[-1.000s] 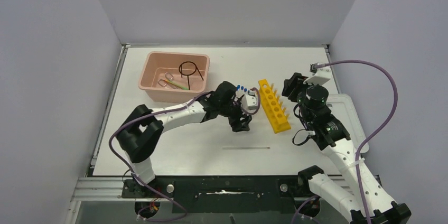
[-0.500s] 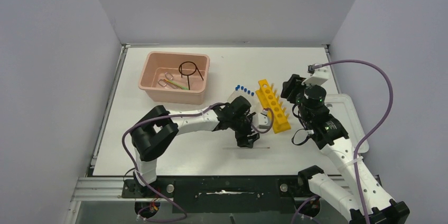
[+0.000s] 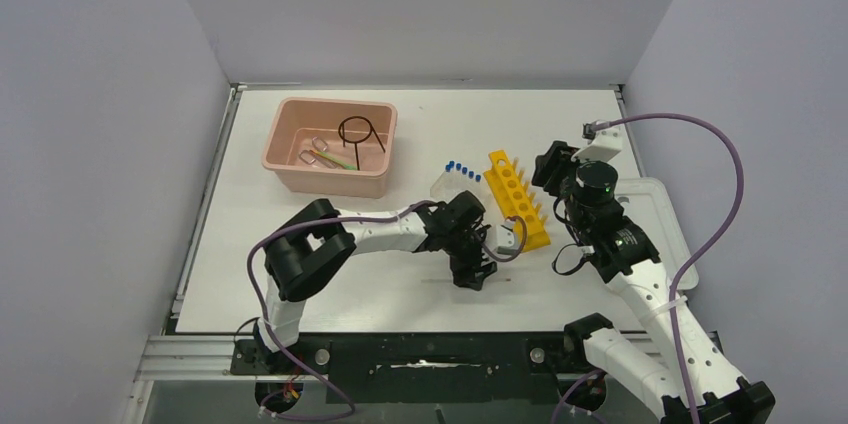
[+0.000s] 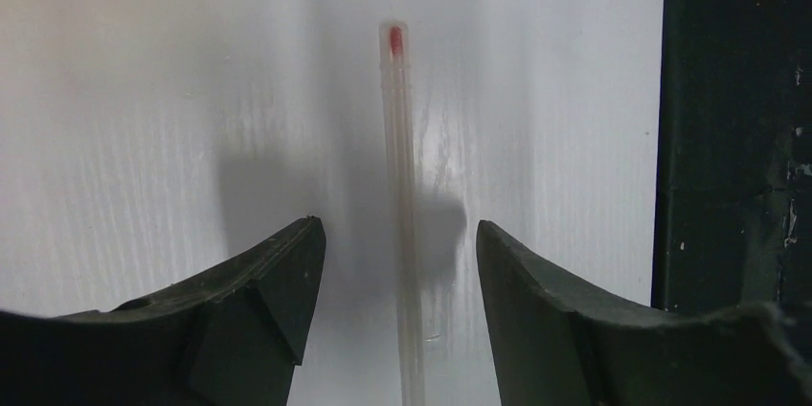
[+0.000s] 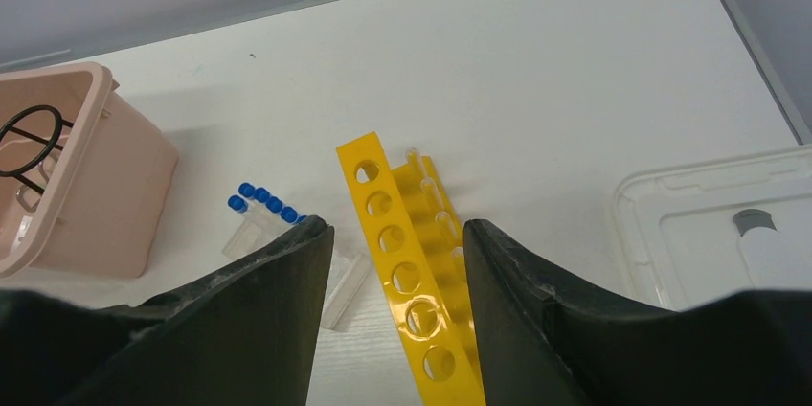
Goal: Organize the chemistry lab equipment
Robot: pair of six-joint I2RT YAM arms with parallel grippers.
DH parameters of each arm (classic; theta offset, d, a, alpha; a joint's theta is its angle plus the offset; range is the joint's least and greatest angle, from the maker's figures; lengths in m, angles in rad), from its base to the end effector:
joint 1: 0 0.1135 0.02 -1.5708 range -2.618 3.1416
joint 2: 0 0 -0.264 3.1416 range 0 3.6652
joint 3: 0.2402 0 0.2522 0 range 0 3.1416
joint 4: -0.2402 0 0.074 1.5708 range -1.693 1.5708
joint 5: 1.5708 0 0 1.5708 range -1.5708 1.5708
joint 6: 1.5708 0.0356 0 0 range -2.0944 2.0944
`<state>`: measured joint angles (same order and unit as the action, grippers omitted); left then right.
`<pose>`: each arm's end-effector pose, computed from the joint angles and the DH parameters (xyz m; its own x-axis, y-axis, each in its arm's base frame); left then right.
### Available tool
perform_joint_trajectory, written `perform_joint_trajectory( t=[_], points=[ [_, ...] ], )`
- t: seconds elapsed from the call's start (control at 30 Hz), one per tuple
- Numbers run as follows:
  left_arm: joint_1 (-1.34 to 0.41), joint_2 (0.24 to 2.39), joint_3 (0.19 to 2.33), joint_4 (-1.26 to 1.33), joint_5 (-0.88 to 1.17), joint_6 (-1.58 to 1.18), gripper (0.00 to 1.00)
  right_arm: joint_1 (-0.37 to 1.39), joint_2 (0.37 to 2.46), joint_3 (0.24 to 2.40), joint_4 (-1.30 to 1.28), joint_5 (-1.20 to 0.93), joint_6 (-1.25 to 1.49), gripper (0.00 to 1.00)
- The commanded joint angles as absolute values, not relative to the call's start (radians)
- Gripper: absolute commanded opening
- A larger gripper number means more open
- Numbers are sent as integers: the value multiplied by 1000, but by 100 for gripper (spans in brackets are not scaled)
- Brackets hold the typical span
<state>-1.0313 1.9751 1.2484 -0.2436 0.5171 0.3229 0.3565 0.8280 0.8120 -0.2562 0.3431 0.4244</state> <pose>0.1935 -0.3575 0.1517 -0.1197 0.7369 -0.6653 0.9778 -0.0285 -0.2075 0.1831 0.0554 0.3351 -0.2399 0.3245 -0.9150 0.0810 0.9459 0.3142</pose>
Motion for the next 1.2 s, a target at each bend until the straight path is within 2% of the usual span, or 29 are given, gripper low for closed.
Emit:
perform_joint_trajectory(
  t=[0.0, 0.1, 0.33, 0.6, 0.87, 1.17],
  points=[
    [-1056, 1990, 1264, -314, 539, 340, 56, 348, 826, 809, -218, 335, 422, 53],
    [-1079, 2002, 1265, -354, 478, 341, 52, 347, 825, 810, -219, 335, 419, 53],
    [-1125, 2015, 1226, -386, 331, 320, 50, 345, 826, 808, -220, 336, 416, 53],
    [-1130, 2047, 1192, -382, 292, 290, 22, 344, 823, 808, -222, 330, 417, 53],
    [-1133, 2052, 1189, -395, 292, 287, 0, 344, 825, 815, -225, 332, 417, 53],
    [-1129, 2045, 1204, -408, 251, 263, 0, 344, 825, 801, -216, 329, 429, 53]
  ],
)
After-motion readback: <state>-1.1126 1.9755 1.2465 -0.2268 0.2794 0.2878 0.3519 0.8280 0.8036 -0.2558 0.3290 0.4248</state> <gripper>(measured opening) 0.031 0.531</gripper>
